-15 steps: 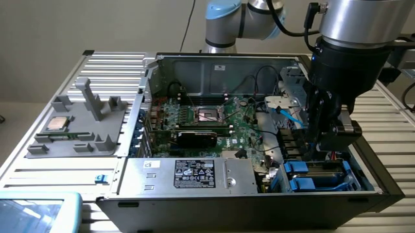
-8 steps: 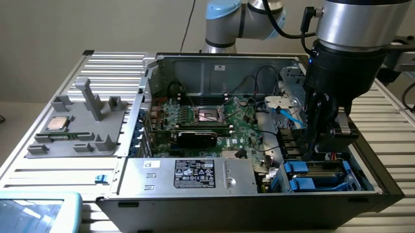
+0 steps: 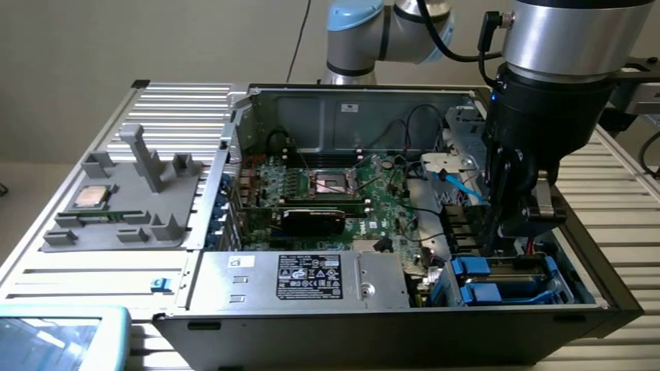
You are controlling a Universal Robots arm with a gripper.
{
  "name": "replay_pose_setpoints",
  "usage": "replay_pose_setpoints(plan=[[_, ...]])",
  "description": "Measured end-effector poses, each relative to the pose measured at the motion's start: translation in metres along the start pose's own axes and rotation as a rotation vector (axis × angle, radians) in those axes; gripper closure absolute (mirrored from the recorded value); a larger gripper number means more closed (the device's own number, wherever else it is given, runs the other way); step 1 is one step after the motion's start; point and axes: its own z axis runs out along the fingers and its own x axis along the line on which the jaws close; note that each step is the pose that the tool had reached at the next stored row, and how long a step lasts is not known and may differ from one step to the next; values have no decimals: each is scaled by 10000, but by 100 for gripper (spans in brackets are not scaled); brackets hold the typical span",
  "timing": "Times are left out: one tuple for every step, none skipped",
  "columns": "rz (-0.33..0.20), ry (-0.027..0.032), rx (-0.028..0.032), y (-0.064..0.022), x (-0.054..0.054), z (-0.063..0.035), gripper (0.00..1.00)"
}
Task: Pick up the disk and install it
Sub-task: 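Insert the first disk wire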
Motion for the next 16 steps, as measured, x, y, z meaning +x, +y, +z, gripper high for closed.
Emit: replay_pose_setpoints(plan=[[0, 0, 0, 0, 0, 0, 73], [0, 0, 0, 0, 0, 0, 73], [0, 0, 0, 0, 0, 0, 73], [0, 0, 0, 0, 0, 0, 73], [0, 2, 0, 0, 0, 0, 73], [1, 12, 2, 0, 0, 0, 73], [5, 42, 8, -1, 0, 0, 73], [7, 87, 17, -1, 0, 1, 73], [9, 135, 26, -1, 0, 1, 73], [10, 189, 36, 0, 0, 0, 73], [13, 233, 45, 0, 0, 0, 73], [15, 272, 52, 0, 0, 0, 73], [18, 304, 59, 0, 0, 0, 73], [21, 337, 66, 0, 0, 0, 73], [24, 368, 72, 0, 0, 0, 73], [27, 400, 78, 0, 0, 0, 73]])
